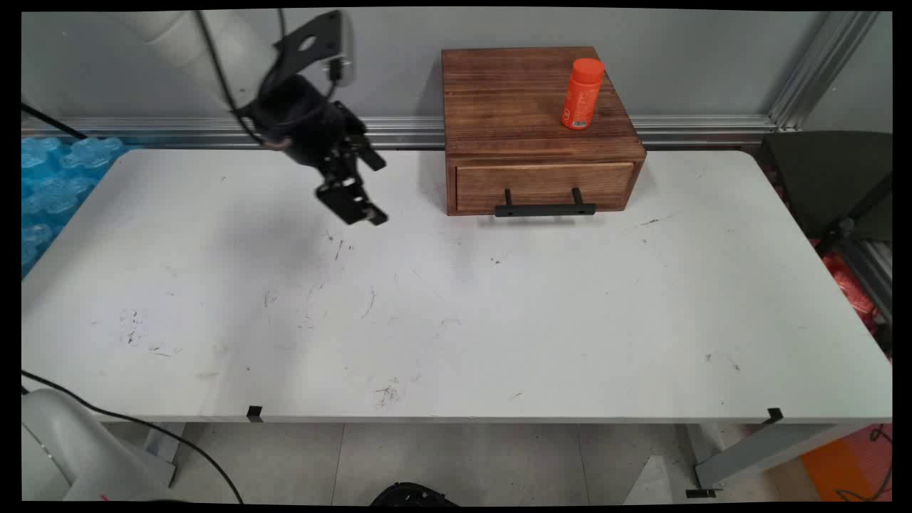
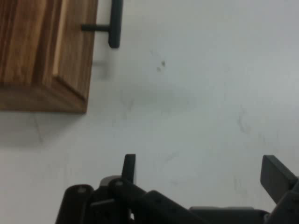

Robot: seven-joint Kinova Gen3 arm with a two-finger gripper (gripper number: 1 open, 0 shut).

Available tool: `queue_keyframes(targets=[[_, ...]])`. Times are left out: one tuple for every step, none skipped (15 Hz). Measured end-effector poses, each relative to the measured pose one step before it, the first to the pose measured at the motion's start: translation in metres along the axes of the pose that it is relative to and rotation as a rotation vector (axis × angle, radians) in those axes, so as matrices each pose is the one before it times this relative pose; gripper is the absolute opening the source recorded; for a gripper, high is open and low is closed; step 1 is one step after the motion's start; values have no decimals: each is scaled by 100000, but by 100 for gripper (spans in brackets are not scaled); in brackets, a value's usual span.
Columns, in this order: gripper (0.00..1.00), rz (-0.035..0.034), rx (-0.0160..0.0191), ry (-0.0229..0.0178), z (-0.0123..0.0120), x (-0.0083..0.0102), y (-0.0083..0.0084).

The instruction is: Open the drawer

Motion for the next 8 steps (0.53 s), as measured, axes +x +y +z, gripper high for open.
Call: queue_keyframes(targets=[[100,-287,570,517,562,934,91],[100,-262,474,480,525,813,66],[100,-366,512,486,648,934,83],[100,-710,560,367,732,918,67],[100,-727,520,284,670,774,50],[100,-728,512,205,670,729,45],[100,-964,610,270,943,974,53],[100,-631,487,249,712,714,34]])
